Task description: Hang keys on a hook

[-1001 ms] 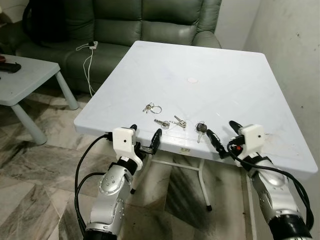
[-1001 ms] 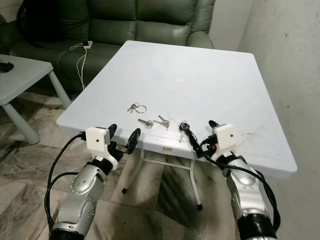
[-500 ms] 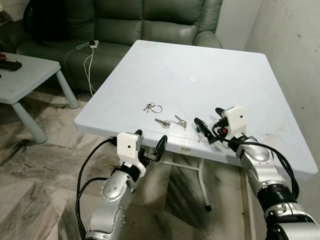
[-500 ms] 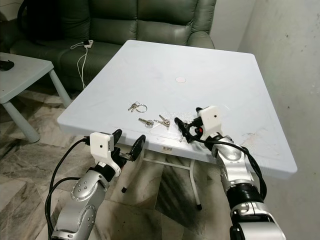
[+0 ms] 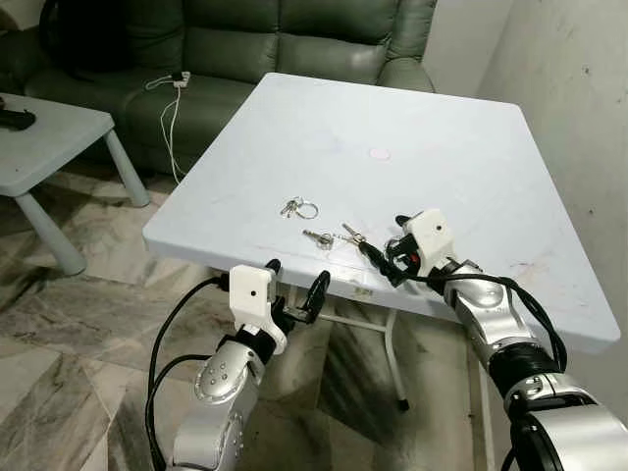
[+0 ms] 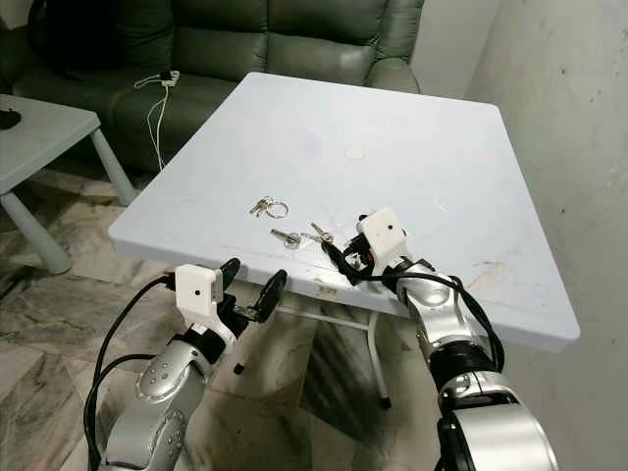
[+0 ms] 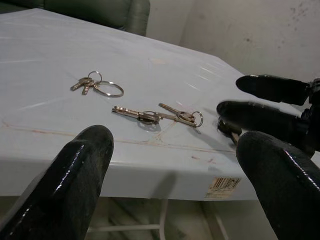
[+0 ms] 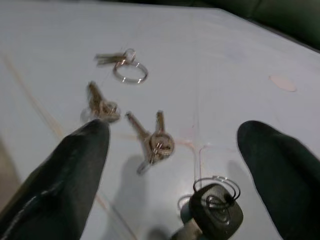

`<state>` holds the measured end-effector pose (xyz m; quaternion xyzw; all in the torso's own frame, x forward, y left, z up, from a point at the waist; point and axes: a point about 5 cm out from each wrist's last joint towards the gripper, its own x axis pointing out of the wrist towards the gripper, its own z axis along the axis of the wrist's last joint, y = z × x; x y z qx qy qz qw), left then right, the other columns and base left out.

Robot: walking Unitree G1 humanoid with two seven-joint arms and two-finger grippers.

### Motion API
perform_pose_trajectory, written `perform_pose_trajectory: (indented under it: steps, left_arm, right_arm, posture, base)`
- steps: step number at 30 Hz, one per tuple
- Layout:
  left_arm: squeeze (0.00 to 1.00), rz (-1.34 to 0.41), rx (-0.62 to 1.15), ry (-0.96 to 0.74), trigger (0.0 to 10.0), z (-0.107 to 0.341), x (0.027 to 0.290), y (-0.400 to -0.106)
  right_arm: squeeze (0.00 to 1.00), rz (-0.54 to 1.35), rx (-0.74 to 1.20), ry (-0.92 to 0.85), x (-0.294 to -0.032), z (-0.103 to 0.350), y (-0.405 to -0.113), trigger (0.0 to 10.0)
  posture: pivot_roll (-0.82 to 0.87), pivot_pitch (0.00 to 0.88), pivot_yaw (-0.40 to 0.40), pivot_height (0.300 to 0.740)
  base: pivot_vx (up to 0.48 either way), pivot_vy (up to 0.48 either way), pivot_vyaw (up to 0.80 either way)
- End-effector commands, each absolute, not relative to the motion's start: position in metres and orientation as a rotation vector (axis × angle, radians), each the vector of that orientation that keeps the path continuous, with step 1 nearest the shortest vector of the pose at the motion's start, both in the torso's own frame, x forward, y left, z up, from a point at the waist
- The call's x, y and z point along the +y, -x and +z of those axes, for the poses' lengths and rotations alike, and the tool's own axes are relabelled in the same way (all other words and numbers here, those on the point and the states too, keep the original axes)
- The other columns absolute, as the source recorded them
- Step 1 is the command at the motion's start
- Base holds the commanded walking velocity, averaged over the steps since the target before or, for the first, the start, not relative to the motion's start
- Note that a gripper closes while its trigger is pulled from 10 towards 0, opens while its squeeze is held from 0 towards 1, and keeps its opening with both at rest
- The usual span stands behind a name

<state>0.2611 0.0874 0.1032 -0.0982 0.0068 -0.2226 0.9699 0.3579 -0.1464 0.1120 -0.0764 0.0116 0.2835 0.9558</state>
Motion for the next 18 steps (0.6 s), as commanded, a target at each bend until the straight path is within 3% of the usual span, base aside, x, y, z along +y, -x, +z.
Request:
perform_pose_trajectory:
  steps: [1,5,10,18]
  left_arm:
    - [0.00,-0.455,-0.002,0.194,10.0,0.108,0.086,-0.260]
    - [0.00,-0.420,-0.026,0.180,10.0,0.109,0.091,-0.262]
    - [0.00,-0.375,-0.037,0.169,10.0,0.107,0.097,-0.264]
    - [0.00,-0.312,-0.085,0.138,10.0,0.107,0.108,-0.268]
  right_arm:
    - [0.00,0.562,-0.056,0.053,-0.151,0.124,-0.360,10.0]
    - [0.00,0.497,-0.172,-0.103,-0.159,0.130,-0.351,10.0]
    - [0.00,0.351,-0.302,-0.064,-0.175,0.129,-0.324,10.0]
    - [0.00,0.175,-0.339,-0.062,-0.198,0.121,-0.287,10.0]
  posture:
    - [0.04,0.047,-0.103,0.740]
    - [0.03,0.043,-0.095,0.740]
    - [0.02,0.034,-0.080,0.740]
    - [-0.02,0.023,-0.048,0.740]
  base:
    - [0.000,0.000,0.00]
    - [0.000,0.000,0.00]
    - [0.000,0.000,0.00]
    - [0.000,0.000,0.00]
